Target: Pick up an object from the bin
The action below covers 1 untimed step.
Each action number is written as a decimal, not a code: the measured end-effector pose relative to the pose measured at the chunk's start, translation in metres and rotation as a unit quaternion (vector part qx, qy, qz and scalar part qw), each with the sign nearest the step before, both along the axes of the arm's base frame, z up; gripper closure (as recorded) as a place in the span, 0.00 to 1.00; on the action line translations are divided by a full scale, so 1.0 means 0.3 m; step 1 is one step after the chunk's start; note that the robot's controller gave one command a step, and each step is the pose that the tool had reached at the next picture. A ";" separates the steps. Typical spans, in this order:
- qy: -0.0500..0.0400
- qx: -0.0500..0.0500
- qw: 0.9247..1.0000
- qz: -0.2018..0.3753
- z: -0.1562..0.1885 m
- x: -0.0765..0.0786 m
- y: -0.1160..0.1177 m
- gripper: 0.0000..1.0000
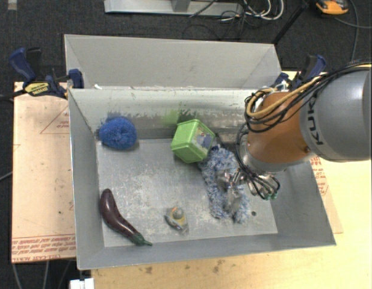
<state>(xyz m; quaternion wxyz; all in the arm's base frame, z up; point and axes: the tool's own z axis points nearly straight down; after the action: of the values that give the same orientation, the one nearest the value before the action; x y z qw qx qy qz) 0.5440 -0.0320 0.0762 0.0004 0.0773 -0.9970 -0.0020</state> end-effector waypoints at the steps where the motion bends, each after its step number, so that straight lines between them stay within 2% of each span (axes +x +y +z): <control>1: -0.002 -0.001 0.987 0.164 0.209 0.022 -0.058 1.00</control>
Offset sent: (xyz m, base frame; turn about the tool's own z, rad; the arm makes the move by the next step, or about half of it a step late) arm 0.0000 0.0000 0.0000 0.0000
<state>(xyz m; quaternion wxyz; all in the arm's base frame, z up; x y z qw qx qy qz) 0.5506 -0.0495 0.1388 -0.0012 0.2393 -0.9709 -0.0005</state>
